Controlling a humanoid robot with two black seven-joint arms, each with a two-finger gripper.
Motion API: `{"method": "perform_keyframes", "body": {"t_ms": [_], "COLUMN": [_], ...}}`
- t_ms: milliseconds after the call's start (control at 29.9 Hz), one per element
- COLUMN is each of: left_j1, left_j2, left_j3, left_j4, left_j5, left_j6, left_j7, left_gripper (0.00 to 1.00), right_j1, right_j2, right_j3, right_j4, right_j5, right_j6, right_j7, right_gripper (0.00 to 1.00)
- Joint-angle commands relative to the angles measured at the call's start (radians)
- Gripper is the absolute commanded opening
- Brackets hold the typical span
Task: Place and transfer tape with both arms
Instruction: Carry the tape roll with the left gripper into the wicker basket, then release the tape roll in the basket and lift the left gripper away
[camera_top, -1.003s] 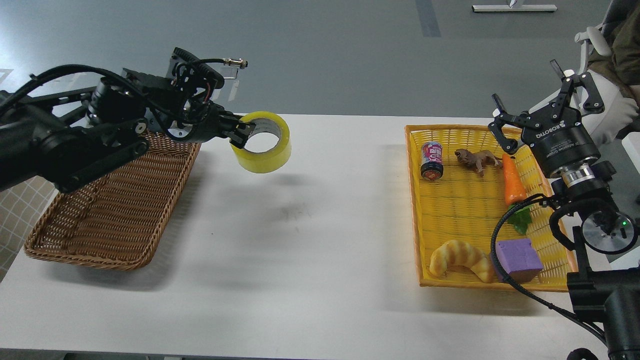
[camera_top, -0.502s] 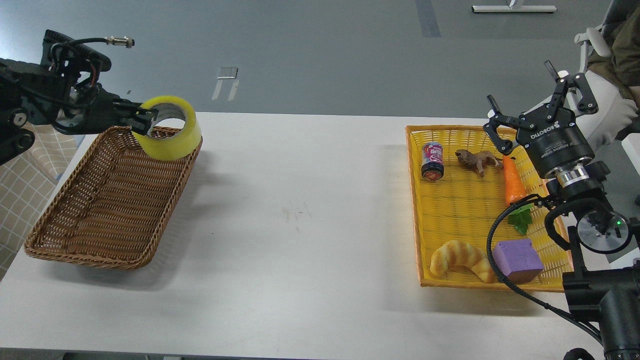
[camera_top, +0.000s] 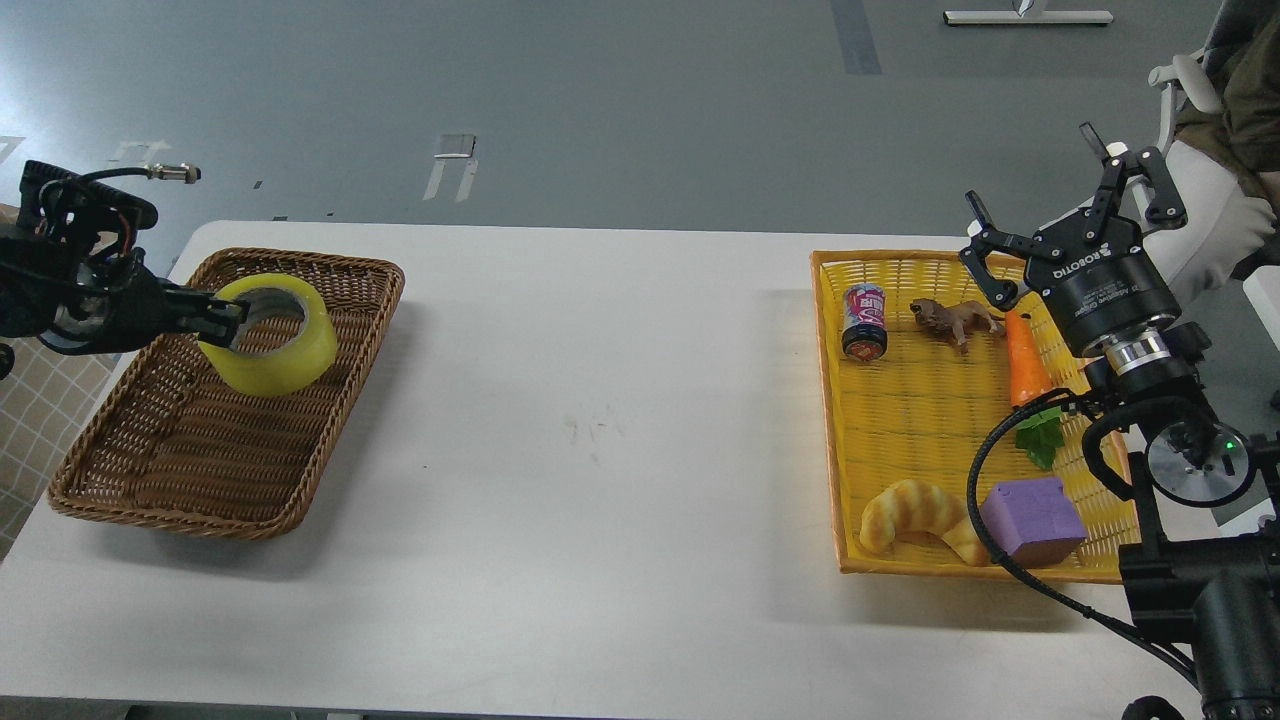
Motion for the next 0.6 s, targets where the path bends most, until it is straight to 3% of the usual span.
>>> {"method": "perform_keyframes", "body": {"t_ms": [0, 569], "left_j1": [0.049, 0.130], "left_j2": [-0.008, -0.056], "left_j3": [-0.001, 0.001], "left_j4": [0.026, 0.111], "left_j5": [-0.011, -0.051], "left_j6": [0.032, 0.101], "left_j7": [-0.008, -0.013], "left_gripper": [0.00, 0.00], "right_j1": [0.000, -0.004], "right_j2": [0.000, 0.000], "right_j3": [0.001, 0.001], "right_j4": [0.000, -0.014], "right_j5": [0.000, 0.000], "right_j6": [0.000, 0.000], "right_j7": [0.000, 0.000], "right_gripper": [1.00, 1.00]}}
